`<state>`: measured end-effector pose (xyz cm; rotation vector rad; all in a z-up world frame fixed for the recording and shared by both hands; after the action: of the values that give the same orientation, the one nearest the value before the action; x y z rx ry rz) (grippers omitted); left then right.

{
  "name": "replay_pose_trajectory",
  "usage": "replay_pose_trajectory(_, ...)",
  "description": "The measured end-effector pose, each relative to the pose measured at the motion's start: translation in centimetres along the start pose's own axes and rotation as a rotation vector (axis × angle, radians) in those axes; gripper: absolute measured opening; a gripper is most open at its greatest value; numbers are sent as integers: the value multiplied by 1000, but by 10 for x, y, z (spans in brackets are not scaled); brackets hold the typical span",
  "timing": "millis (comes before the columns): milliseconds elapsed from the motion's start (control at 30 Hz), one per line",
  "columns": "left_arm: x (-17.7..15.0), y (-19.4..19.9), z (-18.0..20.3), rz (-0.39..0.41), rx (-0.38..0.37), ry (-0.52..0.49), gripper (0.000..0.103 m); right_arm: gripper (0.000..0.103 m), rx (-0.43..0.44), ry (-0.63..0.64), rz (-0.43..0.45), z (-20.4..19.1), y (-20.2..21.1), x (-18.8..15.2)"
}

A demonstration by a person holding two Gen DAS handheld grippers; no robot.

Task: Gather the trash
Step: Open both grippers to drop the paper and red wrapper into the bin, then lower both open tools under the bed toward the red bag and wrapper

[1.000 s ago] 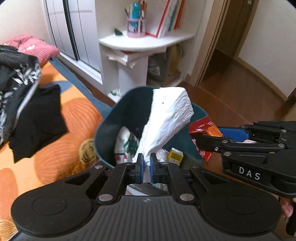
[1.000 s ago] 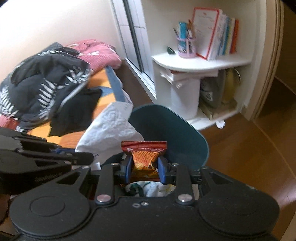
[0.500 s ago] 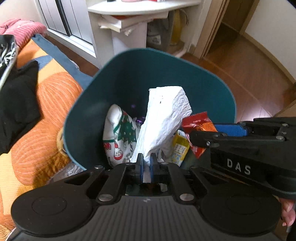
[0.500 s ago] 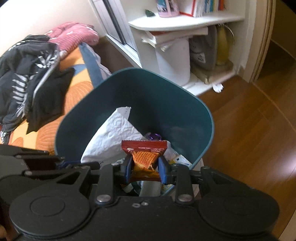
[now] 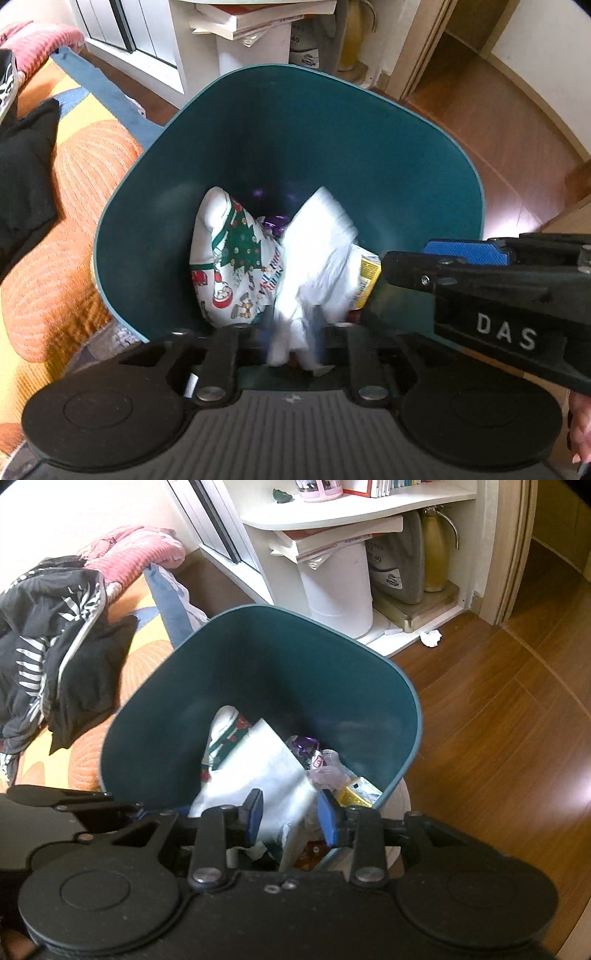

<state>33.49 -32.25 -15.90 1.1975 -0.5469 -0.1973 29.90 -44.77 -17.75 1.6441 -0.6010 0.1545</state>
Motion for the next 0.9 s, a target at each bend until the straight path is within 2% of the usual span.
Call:
replay_pose_trajectory(67, -1, 6, 2, 23, 4, -4, 56, 34, 7, -7, 7, 2, 6, -1)
replay_pose_trajectory(100, -2, 10, 2, 36, 7, -8, 58, 34, 10, -11, 11, 3, 10, -2)
replay_pose_trajectory(267, -9, 31, 3, 65, -6, 6, 58, 35, 30, -5, 36, 5, 30, -5)
replay_pose_trajectory(500, -29, 75, -2, 124, -14, 19, 58, 42, 81, 46, 82, -8, 63, -11)
replay_pose_trajectory(900, -81, 170, -30, 277, -6, 81, 58, 46, 171, 202, 170, -74, 127, -25)
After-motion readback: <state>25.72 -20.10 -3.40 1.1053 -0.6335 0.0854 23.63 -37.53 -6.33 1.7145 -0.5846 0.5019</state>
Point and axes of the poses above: each gripper's, at about its wrist camera, not at the fingertips, and y roughly against the way its jaws point, z to its right, x to its top, the point moved 2 cm from there along -y, roughly the way its jaws point, and after that the axes turned 11 degrees about -x, right-handed, at the moved point
